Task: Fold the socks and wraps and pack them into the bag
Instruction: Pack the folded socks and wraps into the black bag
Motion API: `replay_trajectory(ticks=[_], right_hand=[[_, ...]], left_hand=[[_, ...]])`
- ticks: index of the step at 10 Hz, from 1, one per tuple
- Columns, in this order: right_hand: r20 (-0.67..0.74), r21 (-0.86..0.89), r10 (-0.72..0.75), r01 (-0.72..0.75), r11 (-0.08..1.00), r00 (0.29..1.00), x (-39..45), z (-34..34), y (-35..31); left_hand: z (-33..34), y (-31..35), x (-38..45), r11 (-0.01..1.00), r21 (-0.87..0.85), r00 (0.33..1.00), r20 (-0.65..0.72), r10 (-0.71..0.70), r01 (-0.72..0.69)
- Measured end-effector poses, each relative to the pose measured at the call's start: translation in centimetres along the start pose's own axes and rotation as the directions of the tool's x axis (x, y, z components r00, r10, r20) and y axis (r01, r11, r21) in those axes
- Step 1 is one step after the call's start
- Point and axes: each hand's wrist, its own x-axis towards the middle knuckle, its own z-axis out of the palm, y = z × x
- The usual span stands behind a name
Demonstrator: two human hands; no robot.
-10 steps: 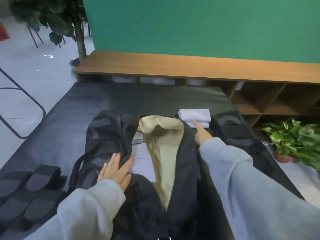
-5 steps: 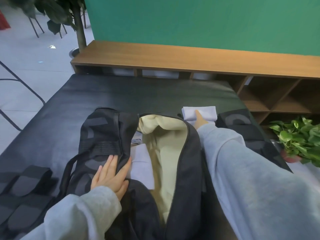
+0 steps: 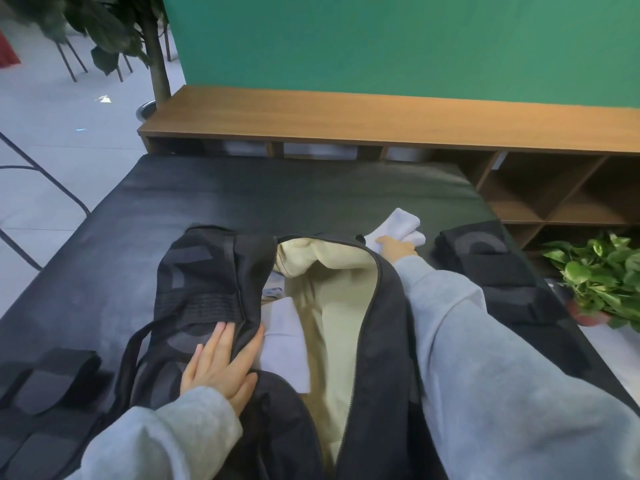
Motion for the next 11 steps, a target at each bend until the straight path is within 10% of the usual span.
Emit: replay_trajectory(ticks=[2, 7, 10, 11], right_hand=[[0.140, -0.201, -0.084, 0.111, 0.973, 0.987, -4.5, -0.9, 1.2], [-0.190, 0.187, -0.456, 0.488, 0.852, 0.869, -17.5, -8.9, -0.2], [-0.101, 0.282, -0.545, 0.550, 0.786, 0.832, -23.6, -6.9, 0.0], [-0.024, 0.300, -0.575, 0.555, 0.776, 0.818, -24.9, -5.3, 0.4]], left_hand=[[0.2, -0.1, 0.1, 0.999, -0.052, 0.999, -0.036, -0.005, 0.004], [-1.2, -0.7, -0.2, 0.970, -0.228, 0.996, -0.024, 0.085, -0.088], [-4.4, 4.0, -4.3, 0.740, -0.671, 0.986, -0.152, -0.072, -0.050], [-5.4, 5.7, -6.5, 0.388, -0.895, 0.966, -0.256, -0.040, -0.221]])
